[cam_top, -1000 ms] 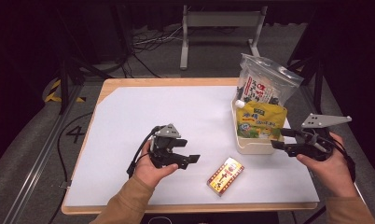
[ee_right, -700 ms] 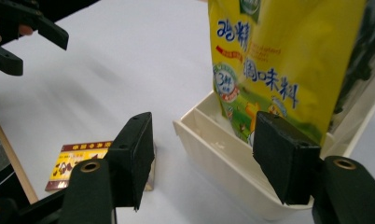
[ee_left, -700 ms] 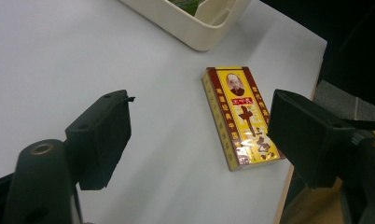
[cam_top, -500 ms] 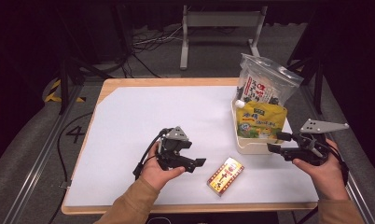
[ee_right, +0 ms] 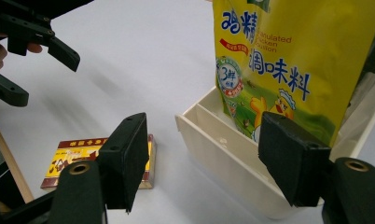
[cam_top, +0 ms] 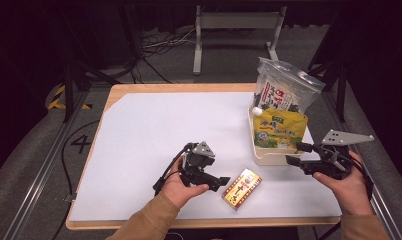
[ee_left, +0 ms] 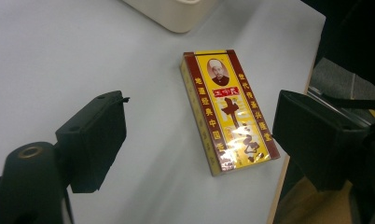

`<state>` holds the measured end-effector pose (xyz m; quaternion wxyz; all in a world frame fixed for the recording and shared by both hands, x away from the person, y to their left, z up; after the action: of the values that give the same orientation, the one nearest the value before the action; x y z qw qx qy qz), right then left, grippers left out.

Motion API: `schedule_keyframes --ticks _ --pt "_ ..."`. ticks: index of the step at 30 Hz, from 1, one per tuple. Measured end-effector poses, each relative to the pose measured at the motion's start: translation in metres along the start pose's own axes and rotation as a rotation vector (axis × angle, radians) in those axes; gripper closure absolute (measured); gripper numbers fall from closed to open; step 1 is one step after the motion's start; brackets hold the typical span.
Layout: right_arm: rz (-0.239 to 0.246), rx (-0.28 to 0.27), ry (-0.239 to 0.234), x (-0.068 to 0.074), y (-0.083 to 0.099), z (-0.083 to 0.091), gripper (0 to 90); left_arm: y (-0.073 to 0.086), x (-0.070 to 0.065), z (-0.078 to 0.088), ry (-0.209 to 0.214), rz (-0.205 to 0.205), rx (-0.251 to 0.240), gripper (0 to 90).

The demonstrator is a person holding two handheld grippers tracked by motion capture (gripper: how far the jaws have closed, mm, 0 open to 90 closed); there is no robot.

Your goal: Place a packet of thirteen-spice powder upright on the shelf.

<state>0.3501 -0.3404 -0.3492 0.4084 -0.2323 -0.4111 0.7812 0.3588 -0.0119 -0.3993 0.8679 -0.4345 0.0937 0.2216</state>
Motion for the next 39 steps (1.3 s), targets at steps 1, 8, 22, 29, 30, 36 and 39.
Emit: schedule_keyframes --ticks 1,8,22,29,30,36,39 --pt "-0.004 0.001 0.001 0.000 0.001 0.001 33.8 0.000 0.000 -0.002 0.000 -0.005 0.006 18.0" --pt "-0.014 0.004 0.008 0.000 0.005 0.006 32.6 0.000 -0.002 -0.019 0.015 -0.002 0.048 17.0" --pt "-0.026 0.010 0.018 0.000 0.008 0.008 31.7 0.005 -0.007 -0.052 0.033 -0.022 0.130 13.6" --pt "-0.025 0.014 0.023 -0.001 0.009 0.008 31.2 0.005 -0.011 -0.065 0.032 -0.029 0.155 12.4" --pt "-0.026 0.013 0.023 -0.001 0.009 0.008 31.1 0.006 -0.011 -0.067 0.029 -0.029 0.159 12.0" --pt "-0.025 0.016 0.022 0.000 0.010 0.008 30.8 0.007 -0.012 -0.076 -0.011 -0.025 0.170 10.7" --pt "-0.024 0.018 0.022 -0.001 0.011 0.007 30.7 0.008 -0.013 -0.080 -0.018 -0.007 0.180 9.0"
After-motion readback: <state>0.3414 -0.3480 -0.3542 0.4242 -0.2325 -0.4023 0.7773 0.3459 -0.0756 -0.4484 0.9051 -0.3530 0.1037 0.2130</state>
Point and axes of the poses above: each handheld gripper's, and its own axes: z roughly backward along the jaws, y roughly out of its underside, x roughly to its left, the point moved 3 cm from there along -z, roughly forward along the jaws, and after that the axes turned 10 degrees about y, right-handed, at the moved point
